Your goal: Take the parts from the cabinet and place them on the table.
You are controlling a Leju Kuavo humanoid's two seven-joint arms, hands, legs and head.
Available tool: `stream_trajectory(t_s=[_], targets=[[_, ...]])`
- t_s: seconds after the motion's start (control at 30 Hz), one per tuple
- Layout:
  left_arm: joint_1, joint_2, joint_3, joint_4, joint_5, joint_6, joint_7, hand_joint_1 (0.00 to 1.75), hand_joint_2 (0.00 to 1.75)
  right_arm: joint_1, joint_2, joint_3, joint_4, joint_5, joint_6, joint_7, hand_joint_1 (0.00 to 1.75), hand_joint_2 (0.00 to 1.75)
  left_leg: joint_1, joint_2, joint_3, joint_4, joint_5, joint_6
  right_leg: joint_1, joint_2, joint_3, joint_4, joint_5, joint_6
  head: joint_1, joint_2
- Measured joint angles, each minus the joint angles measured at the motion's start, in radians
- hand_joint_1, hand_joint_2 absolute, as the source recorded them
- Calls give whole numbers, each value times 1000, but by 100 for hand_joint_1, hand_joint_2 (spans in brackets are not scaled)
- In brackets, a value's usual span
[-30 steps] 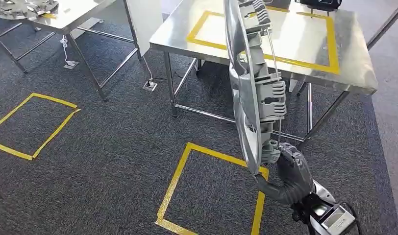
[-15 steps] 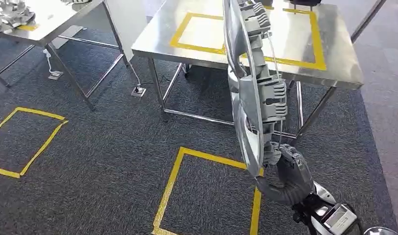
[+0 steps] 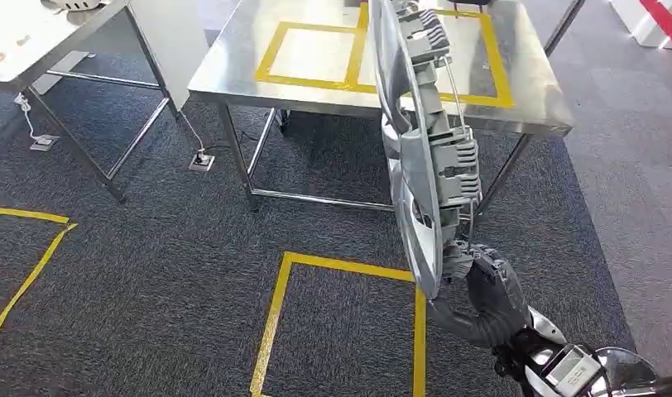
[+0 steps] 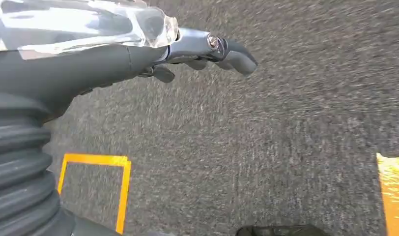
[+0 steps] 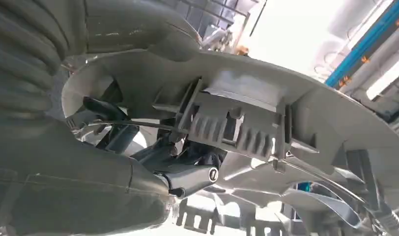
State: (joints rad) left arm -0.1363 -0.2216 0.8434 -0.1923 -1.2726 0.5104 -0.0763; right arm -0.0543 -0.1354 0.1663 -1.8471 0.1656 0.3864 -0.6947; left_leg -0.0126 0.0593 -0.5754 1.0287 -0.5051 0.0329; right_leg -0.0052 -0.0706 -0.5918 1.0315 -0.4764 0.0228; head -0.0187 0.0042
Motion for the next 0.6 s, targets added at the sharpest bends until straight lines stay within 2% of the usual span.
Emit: stream_trajectory(t_s=[0.03,0.1,0.13,0.17,0.2,0.23,0.3,0.33,0.37,0.4,0.47,0.5,0.53,0.57,0.6], targets=[[0,1,0,0,0,0,0,0,175,0,0,0,0,-2,0,0,169,175,3,4,0,-1,0,-3,1,18,1,0,3,-2,-1,0],[0,1,0,0,0,0,-1,0,175,1,-1,-1,0,-2,-1,0,169,175,6,22,6,-6,-1,-10,5,37,-3,0,4,-6,0,0],[-1,0,0,0,0,0,-3,0,175,1,-2,-2,0,-2,-2,0,169,175,4,32,9,-6,-4,-17,2,47,-1,-7,8,-13,0,0],[-3,0,-1,0,0,0,-4,0,175,4,-2,-1,0,-1,-2,0,169,175,9,5,-1,11,-17,-26,-7,54,4,-12,13,-17,-1,0],[-4,0,-1,0,0,0,-5,0,175,2,-2,-1,0,0,-2,0,169,175,11,-33,-18,53,-44,-32,-11,62,5,-12,14,-20,-3,0],[-3,0,-1,0,0,0,-5,0,175,2,-1,-1,0,0,-2,0,169,175,14,-51,-52,124,-83,-37,-13,71,4,-12,14,-21,-3,0],[-1,0,-1,0,0,0,-5,0,175,2,0,-1,1,-1,-2,0,169,175,17,-56,-131,278,-142,-43,-14,90,2,-11,14,-21,-3,0],[0,1,0,0,0,0,-5,0,175,3,0,-1,2,-1,-3,0,169,175,18,-56,-149,308,-140,-43,-15,99,3,-11,14,-21,-3,0],[1,2,-1,0,-2,0,-5,0,175,3,0,-1,3,0,-7,0,169,175,18,-56,-146,291,-117,-43,-16,102,4,-11,13,-21,-3,0],[0,3,-1,0,-3,0,-5,0,175,3,1,-1,3,1,-10,0,169,175,19,-57,-122,231,-75,-43,-18,109,6,-11,13,-20,-3,0],[-2,3,-2,0,-3,0,-5,0,175,3,1,-1,3,4,-14,0,169,175,23,-64,-34,45,14,-43,-23,120,12,-11,9,-12,-4,0],[-2,2,-2,0,-3,0,-5,0,175,2,1,-1,3,3,-16,0,169,175,23,-78,-10,-1,8,-44,-17,122,11,-8,6,-5,-3,0],[-2,2,-2,0,-3,0,-5,0,175,0,1,-2,3,3,-17,0,169,175,22,-81,-4,-4,9,-35,-16,127,8,-8,6,2,-3,0],[-2,2,-3,0,-3,0,-5,0,175,0,1,-2,3,3,-18,0,169,175,22,-79,-7,-6,12,-32,-16,127,7,-9,8,6,-2,0],[-2,1,-3,0,-2,0,-5,0,175,1,0,-2,3,3,-18,0,169,175,24,-78,-7,-8,14,-31,-16,127,8,-7,6,-9,-4,0]])
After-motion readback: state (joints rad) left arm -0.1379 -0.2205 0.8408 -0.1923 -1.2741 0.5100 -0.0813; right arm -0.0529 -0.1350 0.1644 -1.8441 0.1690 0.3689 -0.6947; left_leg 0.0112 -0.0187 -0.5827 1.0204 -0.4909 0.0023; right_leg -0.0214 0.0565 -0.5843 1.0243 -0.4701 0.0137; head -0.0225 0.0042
